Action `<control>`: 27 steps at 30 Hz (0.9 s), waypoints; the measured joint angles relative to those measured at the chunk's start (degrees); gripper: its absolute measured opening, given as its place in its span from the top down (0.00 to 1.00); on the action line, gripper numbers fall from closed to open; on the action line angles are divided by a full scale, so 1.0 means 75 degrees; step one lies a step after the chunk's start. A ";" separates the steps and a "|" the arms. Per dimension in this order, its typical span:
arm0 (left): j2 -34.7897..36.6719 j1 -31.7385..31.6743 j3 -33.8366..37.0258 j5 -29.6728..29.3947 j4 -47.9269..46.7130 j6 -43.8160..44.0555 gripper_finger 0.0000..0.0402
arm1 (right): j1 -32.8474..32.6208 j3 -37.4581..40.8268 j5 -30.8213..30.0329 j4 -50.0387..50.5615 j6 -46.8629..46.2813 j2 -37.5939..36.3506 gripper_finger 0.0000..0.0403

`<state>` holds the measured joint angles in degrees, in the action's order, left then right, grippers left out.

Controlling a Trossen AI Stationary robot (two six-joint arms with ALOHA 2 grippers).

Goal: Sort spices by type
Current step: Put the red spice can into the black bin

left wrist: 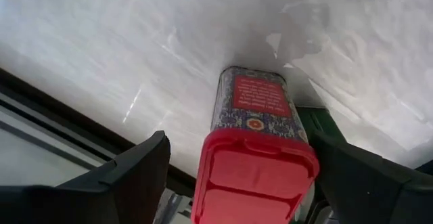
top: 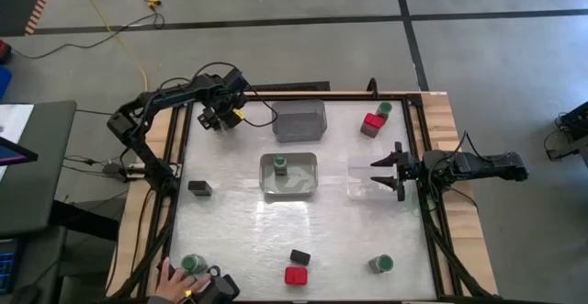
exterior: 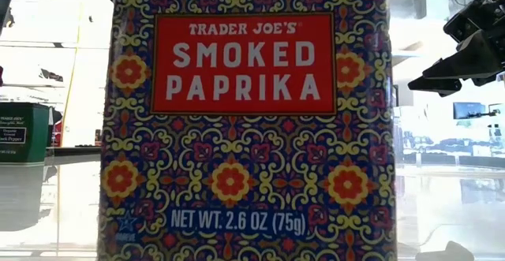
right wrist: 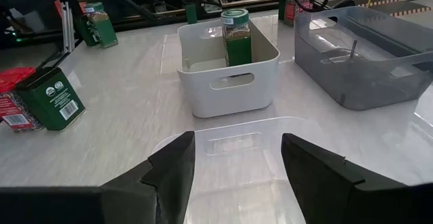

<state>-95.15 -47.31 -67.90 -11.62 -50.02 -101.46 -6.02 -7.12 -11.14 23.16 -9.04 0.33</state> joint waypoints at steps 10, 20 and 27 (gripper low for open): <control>0.0000 0.0000 0.0000 -0.0023 -0.0009 -0.0075 0.38 | 0.0003 0.0001 0.0000 0.0000 -0.0003 -0.0001 0.38; 0.0000 0.0026 -0.0003 0.0035 -0.0026 0.0613 0.47 | 0.0003 0.0001 0.0000 0.0000 0.0000 -0.0001 0.38; 0.0003 0.0357 -0.0017 -0.0017 -0.0104 0.1640 0.46 | 0.0001 -0.0001 0.0000 0.0000 -0.0003 -0.0001 0.38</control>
<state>-95.13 -44.63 -68.02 -11.75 -50.80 -89.16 -6.01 -7.13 -11.14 23.16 -9.06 0.32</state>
